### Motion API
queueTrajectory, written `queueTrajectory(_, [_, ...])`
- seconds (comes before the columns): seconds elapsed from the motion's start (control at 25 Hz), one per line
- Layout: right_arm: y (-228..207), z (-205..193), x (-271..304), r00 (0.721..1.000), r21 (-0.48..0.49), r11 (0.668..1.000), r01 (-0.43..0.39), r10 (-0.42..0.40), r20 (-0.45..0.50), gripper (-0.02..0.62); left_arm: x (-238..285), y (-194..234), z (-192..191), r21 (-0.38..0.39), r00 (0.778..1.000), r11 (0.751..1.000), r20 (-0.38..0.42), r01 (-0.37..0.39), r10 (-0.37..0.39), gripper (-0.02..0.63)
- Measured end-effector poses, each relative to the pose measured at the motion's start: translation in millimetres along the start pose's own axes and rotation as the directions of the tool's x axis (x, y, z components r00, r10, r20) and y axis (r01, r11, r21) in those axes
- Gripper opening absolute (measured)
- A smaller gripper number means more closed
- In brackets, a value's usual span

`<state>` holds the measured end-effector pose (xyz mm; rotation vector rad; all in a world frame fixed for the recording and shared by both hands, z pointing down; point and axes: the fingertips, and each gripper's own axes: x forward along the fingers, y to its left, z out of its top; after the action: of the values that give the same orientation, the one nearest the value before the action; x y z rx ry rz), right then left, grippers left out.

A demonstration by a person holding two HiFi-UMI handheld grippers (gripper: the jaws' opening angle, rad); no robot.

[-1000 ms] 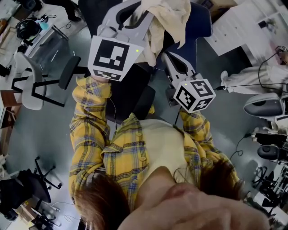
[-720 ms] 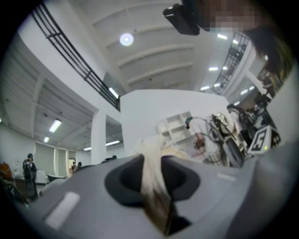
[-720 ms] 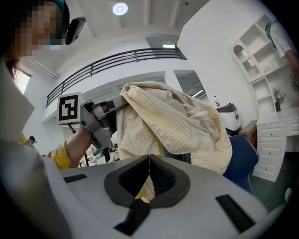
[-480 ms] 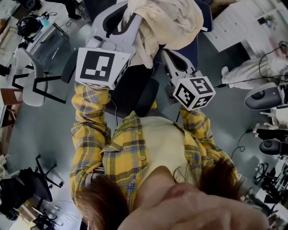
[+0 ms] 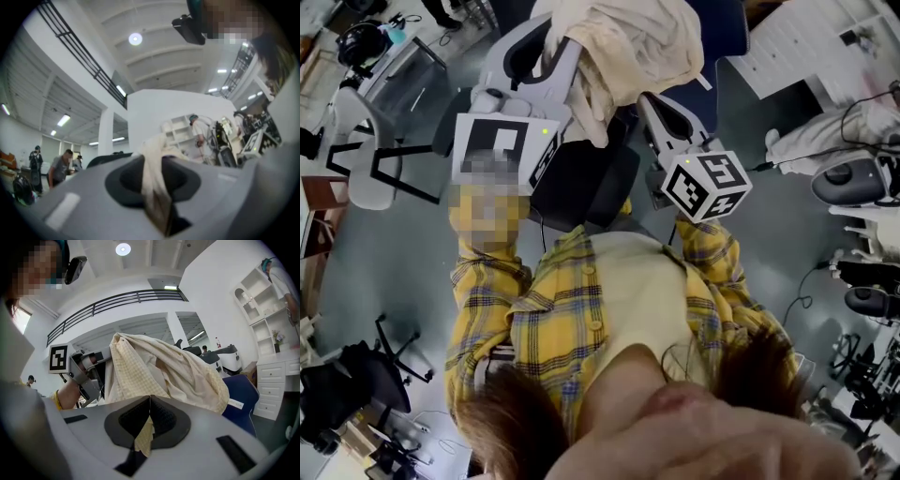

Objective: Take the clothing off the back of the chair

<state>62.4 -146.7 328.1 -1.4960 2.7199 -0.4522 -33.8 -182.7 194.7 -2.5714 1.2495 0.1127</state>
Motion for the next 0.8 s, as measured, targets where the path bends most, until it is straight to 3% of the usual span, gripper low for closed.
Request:
queueTrajectory(0.4, [19, -8, -1, 1.000, -0.005, 1.000, -0.018, 0.018, -0.008, 0.012, -53, 19, -18, -0.021, 0.993, 0.994, -0.055, -0.107, 0.106, 0.081])
queueTrajectory(0.8, [25, -18, 8, 0.999, -0.011, 1.000, -0.029, 0.029, -0.035, 0.012, -98, 44, -75, -0.091, 0.959, 0.967, -0.180, -0.238, 0.219, 0.083])
